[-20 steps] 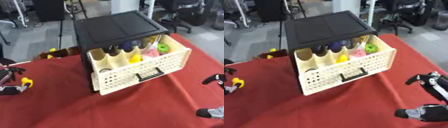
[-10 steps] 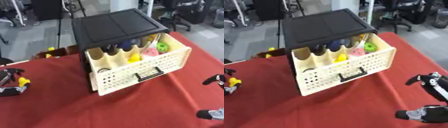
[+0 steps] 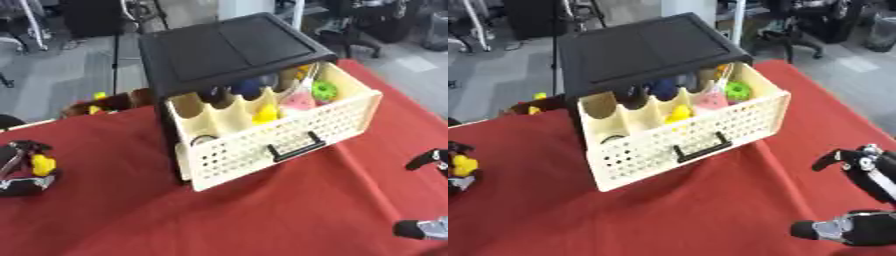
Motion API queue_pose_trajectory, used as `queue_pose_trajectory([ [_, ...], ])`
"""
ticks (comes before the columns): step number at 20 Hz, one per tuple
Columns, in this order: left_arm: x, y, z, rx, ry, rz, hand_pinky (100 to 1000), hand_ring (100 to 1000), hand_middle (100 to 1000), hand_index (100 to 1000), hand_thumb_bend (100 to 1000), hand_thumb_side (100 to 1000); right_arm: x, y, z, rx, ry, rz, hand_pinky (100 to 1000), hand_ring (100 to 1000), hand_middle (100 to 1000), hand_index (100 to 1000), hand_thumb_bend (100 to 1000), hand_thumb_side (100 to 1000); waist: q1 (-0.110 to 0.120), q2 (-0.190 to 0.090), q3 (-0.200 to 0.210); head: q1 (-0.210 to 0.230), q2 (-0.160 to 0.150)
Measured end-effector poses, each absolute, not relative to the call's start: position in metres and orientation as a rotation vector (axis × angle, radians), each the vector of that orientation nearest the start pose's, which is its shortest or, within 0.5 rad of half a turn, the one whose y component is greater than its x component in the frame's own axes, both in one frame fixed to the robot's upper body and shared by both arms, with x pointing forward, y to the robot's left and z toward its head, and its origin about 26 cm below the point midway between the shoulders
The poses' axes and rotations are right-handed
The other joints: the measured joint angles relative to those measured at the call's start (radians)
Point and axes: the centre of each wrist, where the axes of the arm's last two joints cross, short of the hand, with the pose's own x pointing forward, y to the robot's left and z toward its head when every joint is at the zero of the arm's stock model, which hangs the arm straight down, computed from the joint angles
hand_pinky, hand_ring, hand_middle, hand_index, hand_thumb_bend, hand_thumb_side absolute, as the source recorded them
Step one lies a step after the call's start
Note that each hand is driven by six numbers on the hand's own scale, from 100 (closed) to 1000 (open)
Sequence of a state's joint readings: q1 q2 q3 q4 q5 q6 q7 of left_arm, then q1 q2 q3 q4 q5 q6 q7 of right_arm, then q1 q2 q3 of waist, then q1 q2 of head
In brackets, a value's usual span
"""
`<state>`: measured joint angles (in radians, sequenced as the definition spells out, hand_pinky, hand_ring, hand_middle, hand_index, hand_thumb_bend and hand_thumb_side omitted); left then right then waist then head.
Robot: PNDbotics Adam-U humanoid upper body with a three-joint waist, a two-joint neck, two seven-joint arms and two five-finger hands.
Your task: Pick up objects from table and place into drawer.
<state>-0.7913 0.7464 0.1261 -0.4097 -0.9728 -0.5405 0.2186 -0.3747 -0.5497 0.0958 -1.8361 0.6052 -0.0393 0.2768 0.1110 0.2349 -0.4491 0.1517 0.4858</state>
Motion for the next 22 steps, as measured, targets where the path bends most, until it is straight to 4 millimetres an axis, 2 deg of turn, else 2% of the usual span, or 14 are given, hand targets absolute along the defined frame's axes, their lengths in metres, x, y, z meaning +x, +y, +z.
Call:
queue_pose_trajectory([
  [4,0.3921,0.5212,0.1039,1.183,-1.392,-1.031,425,480,559,730,272,276,0.328,-0.2817,0.2001,-0.805,-1.862,1.243,100,100,100,673,1000,704,0.0,0.0,0.0,0.0,0.0],
  [7,0.3922,0.5209,0.1035,1.178,-1.402,-1.018,422,477,553,723,267,269,0.328,-0.2817,0.2001,-0.805,-1.862,1.243,100,100,100,673,1000,704,0.0,0.0,0.0,-0.001,-0.003],
  [8,0.3921,0.5209,0.1035,1.176,-1.404,-1.015,364,424,485,653,215,178,0.328,-0.2817,0.2001,-0.806,-1.862,1.243,100,100,100,674,1000,704,0.0,0.0,0.0,-0.002,-0.004],
  [9,0.3922,0.5208,0.1033,1.173,-1.407,-1.013,344,406,472,638,199,147,0.328,-0.2818,0.2001,-0.806,-1.862,1.243,100,100,100,674,1000,704,0.0,0.0,0.0,-0.003,-0.005],
  [10,0.3922,0.5207,0.1031,1.169,-1.409,-1.01,340,401,469,635,195,142,0.328,-0.2818,0.2002,-0.806,-1.862,1.243,100,100,100,674,1000,704,0.0,0.0,0.0,-0.003,-0.005],
  [13,0.3926,0.5199,0.1026,1.158,-1.416,-0.997,279,348,427,592,100,146,0.328,-0.2819,0.2002,-0.807,-1.862,1.241,100,100,100,674,1000,706,0.0,0.0,0.001,-0.004,-0.005],
  [22,0.3913,0.5202,0.102,1.117,-1.442,-0.944,213,295,383,544,100,173,0.3275,-0.2829,0.1989,-0.806,-1.858,1.237,100,100,100,673,1000,721,-0.019,-0.009,0.019,-0.004,-0.005],
])
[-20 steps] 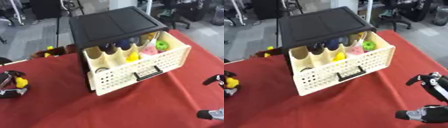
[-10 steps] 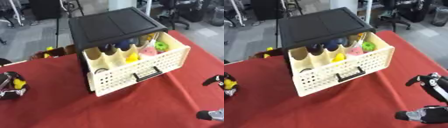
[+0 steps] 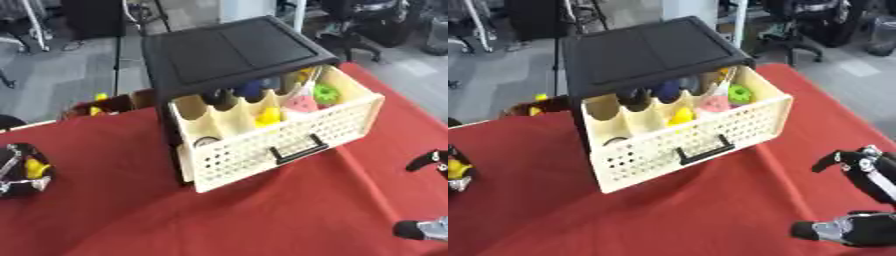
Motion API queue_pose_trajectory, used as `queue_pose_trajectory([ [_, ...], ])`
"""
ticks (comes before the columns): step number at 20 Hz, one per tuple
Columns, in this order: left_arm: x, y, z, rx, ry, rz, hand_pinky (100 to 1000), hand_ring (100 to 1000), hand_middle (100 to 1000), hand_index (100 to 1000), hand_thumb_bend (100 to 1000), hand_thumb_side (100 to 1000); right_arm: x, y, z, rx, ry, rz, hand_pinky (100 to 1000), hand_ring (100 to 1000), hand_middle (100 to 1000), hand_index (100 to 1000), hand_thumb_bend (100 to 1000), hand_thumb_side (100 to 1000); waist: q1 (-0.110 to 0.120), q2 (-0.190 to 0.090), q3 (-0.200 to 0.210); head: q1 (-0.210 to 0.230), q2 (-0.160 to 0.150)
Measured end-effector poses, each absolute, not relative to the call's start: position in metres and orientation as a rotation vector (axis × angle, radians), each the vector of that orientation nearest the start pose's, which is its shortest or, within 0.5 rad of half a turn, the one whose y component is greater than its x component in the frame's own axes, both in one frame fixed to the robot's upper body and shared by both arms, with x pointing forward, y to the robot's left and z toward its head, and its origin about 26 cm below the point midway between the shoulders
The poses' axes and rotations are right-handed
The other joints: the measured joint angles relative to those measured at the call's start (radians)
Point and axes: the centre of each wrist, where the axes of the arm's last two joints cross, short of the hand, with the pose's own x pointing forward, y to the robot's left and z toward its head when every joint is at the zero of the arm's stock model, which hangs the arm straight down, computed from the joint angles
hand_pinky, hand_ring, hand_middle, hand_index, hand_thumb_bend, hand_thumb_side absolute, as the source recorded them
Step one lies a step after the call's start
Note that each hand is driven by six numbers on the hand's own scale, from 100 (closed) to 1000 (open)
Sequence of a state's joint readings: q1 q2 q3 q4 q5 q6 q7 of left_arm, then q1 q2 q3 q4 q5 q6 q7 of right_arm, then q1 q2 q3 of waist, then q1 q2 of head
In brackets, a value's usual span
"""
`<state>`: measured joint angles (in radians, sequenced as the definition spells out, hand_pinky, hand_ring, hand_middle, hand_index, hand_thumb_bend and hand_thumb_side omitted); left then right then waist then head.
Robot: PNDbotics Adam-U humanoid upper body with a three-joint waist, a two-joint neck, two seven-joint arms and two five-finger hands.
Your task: Pick up objects from table and place into drawer.
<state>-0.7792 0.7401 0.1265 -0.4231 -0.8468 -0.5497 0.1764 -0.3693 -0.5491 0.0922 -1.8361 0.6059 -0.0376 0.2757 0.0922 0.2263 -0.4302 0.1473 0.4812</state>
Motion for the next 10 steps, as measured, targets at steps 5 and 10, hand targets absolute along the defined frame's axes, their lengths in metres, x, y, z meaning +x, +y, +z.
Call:
queue_pose_trajectory([
  [5,0.391,0.522,0.108,1.095,-1.462,-0.916,196,282,373,531,100,190,0.327,-0.282,0.197,-0.801,-1.858,1.228,100,100,100,673,1000,731,-0.011,-0.021,0.01,0.0,0.0],
  [10,0.391,0.525,0.119,1.073,-1.5,-0.893,178,268,362,522,100,190,0.327,-0.282,0.194,-0.794,-1.855,1.22,100,100,100,673,1000,737,-0.021,-0.038,0.021,-0.001,0.0],
])
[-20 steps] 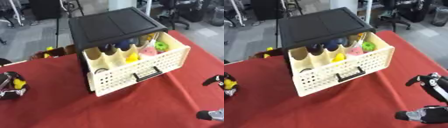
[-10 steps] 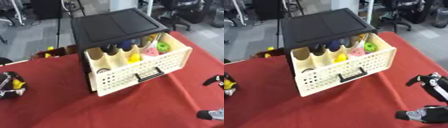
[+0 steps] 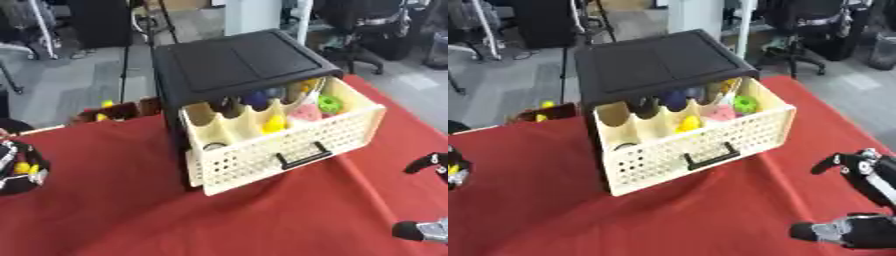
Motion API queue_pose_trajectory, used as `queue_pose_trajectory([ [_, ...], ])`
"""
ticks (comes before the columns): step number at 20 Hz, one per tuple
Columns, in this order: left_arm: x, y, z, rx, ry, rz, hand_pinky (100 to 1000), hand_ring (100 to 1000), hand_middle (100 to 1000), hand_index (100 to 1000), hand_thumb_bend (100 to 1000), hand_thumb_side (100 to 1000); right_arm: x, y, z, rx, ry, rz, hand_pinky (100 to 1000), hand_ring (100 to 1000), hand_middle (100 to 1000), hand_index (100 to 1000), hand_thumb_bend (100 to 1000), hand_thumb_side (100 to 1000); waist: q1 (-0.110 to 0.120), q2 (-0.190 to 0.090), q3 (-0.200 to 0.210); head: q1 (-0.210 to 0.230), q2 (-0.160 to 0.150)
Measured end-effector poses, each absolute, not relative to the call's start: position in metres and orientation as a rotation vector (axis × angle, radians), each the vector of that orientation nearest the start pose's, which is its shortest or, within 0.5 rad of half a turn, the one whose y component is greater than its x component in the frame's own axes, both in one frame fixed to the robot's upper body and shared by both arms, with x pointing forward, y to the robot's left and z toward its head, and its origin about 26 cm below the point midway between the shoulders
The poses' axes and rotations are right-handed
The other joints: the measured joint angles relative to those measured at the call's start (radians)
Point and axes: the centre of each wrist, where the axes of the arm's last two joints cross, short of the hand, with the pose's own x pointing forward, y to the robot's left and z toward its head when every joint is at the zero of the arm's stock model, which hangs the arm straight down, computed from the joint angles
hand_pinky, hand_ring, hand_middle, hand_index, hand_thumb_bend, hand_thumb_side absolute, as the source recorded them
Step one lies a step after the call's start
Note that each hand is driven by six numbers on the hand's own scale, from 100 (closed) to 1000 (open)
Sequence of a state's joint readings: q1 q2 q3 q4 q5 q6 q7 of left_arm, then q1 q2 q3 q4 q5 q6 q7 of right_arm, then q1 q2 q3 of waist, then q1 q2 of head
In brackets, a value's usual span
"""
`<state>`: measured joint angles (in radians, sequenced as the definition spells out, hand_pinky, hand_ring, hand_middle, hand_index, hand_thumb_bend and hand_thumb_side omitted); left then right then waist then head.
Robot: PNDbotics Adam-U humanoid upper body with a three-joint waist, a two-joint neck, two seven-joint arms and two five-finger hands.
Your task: Pick up objects from table and place into drawer.
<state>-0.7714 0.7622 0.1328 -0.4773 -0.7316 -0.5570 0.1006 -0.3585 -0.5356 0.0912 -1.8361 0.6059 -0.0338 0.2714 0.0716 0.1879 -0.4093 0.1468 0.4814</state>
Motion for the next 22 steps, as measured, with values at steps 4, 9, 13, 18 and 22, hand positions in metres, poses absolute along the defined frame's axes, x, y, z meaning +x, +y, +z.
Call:
queue_pose_trajectory([
  [4,0.392,0.526,0.131,1.06,-1.539,-0.905,171,261,354,517,100,165,0.326,-0.283,0.191,-0.792,-1.848,1.21,100,100,100,673,1000,744,-0.003,-0.014,0.014,-0.002,0.0],
  [9,0.394,0.523,0.149,1.046,-1.618,-0.948,169,259,350,513,100,139,0.325,-0.285,0.188,-0.789,-1.841,1.202,100,100,100,672,1000,750,-0.008,-0.035,0.037,-0.007,0.004],
  [13,0.398,0.517,0.168,1.027,-1.698,-0.992,170,258,346,511,100,111,0.324,-0.284,0.184,-0.78,-1.836,1.191,100,100,100,672,1000,755,-0.016,-0.053,0.049,-0.01,0.009],
  [18,0.403,0.503,0.194,0.977,-1.826,-1.053,170,257,342,508,100,100,0.323,-0.285,0.178,-0.769,-1.824,1.182,100,100,100,671,1000,757,-0.024,-0.068,0.055,-0.013,0.009],
  [22,0.408,0.484,0.213,0.901,-1.931,-1.104,170,255,339,506,100,100,0.323,-0.284,0.176,-0.762,-1.823,1.176,100,100,100,671,1000,760,-0.031,-0.081,0.059,-0.013,0.009],
])
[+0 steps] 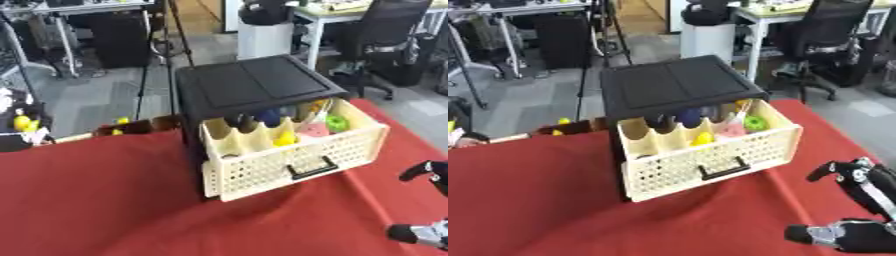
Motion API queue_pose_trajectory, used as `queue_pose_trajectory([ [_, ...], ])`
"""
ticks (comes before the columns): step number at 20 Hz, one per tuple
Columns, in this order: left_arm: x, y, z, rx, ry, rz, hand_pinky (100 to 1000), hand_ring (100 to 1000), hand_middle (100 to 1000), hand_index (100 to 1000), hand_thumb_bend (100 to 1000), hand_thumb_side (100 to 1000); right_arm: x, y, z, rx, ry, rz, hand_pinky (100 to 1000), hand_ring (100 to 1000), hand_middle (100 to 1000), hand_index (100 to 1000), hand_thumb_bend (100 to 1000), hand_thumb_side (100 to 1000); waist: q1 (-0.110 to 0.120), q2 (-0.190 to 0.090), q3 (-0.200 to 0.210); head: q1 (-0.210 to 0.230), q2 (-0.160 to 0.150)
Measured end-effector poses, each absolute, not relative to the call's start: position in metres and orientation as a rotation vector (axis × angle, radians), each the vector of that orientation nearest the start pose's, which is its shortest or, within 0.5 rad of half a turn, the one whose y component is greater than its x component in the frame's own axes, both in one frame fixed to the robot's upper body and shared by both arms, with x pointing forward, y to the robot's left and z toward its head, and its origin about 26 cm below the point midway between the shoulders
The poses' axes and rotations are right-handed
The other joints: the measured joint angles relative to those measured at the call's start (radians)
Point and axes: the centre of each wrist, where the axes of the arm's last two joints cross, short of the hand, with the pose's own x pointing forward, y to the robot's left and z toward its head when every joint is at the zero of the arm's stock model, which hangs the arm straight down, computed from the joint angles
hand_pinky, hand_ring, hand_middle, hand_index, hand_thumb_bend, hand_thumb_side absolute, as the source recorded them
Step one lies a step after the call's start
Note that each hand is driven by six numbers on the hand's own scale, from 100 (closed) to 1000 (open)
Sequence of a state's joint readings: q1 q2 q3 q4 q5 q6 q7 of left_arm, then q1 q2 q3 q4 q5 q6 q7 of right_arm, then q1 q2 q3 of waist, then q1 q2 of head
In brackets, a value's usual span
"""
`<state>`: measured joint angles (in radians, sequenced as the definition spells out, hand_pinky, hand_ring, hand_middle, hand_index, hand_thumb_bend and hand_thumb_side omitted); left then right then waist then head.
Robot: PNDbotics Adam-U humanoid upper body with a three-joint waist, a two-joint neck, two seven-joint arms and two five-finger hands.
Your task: Pick up objects from table and place into drawer.
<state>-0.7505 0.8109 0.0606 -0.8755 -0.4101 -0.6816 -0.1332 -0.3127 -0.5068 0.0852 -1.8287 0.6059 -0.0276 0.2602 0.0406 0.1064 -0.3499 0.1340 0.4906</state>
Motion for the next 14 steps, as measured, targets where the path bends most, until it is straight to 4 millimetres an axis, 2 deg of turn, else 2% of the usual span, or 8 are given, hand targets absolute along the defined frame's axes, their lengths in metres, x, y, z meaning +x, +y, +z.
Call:
queue_pose_trajectory([
  [8,0.42,0.441,0.25,0.746,-2.088,-1.186,168,252,336,503,100,100,0.323,-0.284,0.172,-0.75,-1.816,1.169,100,100,100,673,1000,761,-0.011,-0.015,0.001,0.002,0.0],
  [14,0.434,0.4,0.263,0.606,-2.181,-1.251,169,252,334,502,100,100,0.322,-0.284,0.17,-0.744,-1.808,1.169,100,100,100,672,1000,761,-0.017,-0.024,-0.005,0.008,0.0],
])
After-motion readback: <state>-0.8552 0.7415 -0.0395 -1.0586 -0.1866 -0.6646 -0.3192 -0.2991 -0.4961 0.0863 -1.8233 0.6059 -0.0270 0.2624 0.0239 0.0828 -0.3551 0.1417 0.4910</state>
